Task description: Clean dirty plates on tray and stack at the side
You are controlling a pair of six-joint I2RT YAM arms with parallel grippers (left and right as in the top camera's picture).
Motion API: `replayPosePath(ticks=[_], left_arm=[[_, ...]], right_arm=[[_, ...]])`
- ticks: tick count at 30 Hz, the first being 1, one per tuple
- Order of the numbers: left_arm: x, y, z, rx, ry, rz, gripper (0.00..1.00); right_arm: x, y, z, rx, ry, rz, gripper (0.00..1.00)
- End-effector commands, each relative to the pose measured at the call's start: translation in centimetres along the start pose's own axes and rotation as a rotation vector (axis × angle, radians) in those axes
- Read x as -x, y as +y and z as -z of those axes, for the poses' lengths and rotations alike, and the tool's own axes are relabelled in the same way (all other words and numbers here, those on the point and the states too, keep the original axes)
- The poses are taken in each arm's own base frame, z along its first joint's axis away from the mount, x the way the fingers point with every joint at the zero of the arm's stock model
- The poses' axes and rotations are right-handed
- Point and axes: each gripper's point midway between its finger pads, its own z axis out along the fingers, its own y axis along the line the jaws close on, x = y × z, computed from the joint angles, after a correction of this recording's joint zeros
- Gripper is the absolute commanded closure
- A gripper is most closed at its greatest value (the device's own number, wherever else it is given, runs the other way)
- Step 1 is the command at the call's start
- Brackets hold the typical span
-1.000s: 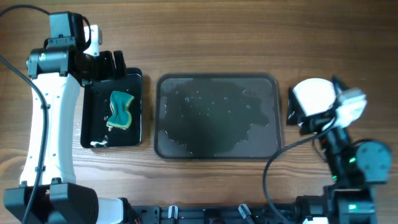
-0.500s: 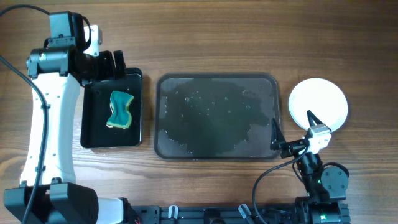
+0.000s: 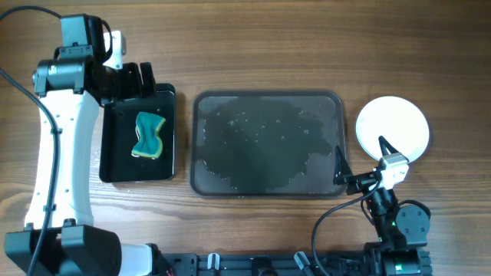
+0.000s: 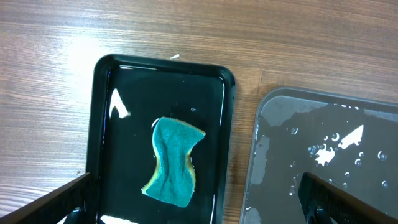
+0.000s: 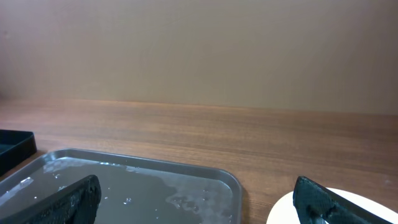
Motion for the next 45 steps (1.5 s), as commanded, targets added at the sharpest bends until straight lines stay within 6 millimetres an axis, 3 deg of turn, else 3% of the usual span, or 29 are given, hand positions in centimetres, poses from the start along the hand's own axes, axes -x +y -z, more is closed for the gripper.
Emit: replayPosePath(ticks=[1,4,7,13,17,20,27,34,45], left_arm=[[-0.2,-0.6,1.2,-0.019,-0.029,-0.003,0.0],[0.2,-1.8,2.8,-0.053,-0.19,-0.038,0.0],[-1.0,-3.1,4.6,-0.139,-0.402,-0.066,0.0],[-8.1,-3.5,6.9,-0.226,-0.81,-0.123,0.0],[-10.9,-4.1,7.6,-0.276,-1.037,-0.167,0.0],[-12.2,-3.9,6.9,-0.286,-1.136,-0.176,0.0],[-12.7,-3.2,5.3,-0.259,-1.23,-0.168,0.0],[-14.6,-3.0,1.0,-0.248,-1.038,-0.159,0.0],[-14.5,-3.0,1.0,-0.247,-1.039,-0.159,0.0]], right_arm=[[0.1,0.0,0.0,-0.005,-0.008,-0.013,0.0],[0.1,0.0,0.0,-0.005,-0.008,-0.013,0.0],[0.1,0.0,0.0,-0.005,-0.008,-0.013,0.0],[0.1,0.0,0.0,-0.005,-0.008,-0.013,0.0],[0.1,0.0,0.0,-0.005,-0.008,-0.013,0.0],[0.1,0.0,0.0,-0.005,-0.008,-0.013,0.0],[0.2,0.0,0.0,-0.005,-0.008,-0.013,0.0],[0.1,0.0,0.0,-0.005,-0.008,-0.013,0.0],[0.1,0.0,0.0,-0.005,-0.008,-0.013,0.0]])
